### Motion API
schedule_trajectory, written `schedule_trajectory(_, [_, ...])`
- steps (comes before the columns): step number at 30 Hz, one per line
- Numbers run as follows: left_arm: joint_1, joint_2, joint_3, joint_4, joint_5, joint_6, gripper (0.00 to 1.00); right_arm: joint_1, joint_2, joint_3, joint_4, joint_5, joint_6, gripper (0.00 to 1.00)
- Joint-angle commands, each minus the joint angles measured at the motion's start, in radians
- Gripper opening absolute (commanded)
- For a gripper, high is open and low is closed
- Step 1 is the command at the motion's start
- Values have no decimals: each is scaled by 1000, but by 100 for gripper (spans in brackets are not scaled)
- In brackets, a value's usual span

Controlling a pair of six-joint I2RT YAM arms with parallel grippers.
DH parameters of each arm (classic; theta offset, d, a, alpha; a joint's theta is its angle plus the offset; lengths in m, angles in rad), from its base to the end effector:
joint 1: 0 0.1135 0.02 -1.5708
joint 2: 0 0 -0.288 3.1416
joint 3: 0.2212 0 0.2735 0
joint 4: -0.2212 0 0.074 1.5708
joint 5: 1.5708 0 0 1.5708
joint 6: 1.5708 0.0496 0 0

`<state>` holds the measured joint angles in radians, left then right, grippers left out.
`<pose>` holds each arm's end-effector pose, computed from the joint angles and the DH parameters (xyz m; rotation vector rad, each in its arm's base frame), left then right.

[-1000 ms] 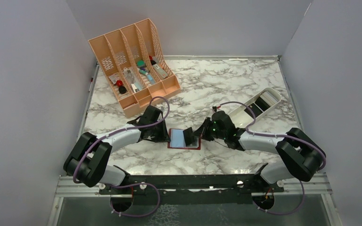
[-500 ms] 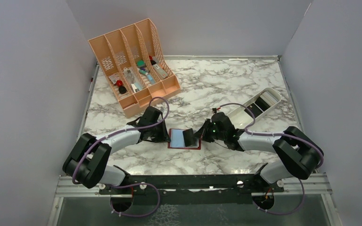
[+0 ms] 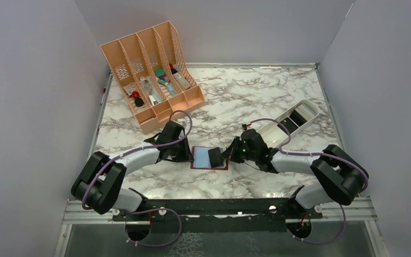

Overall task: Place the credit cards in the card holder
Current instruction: Insert the credit card into the card holder.

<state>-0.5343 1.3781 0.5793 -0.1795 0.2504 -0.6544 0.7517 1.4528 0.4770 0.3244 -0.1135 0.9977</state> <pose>0.2193 -0.1441 0.1456 -0.0583 2.6930 -0.7407 0.2032 0.1976 0.1374 0.2315 2.4323 1.0168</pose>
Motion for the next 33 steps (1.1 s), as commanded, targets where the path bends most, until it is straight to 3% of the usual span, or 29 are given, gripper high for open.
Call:
schedule_trajectory(1, [-10, -5, -26, -30, 3, 2, 19, 5, -1, -12, 10, 9, -5, 1])
schedule_trajectory(18, [-10, -7, -30, -28, 3, 2, 18, 5, -16, -31, 2, 21, -10, 1])
schedule_trajectory(33, [-16, -4, -34, -19, 15, 1, 19, 5, 112, 14, 134, -54, -9, 1])
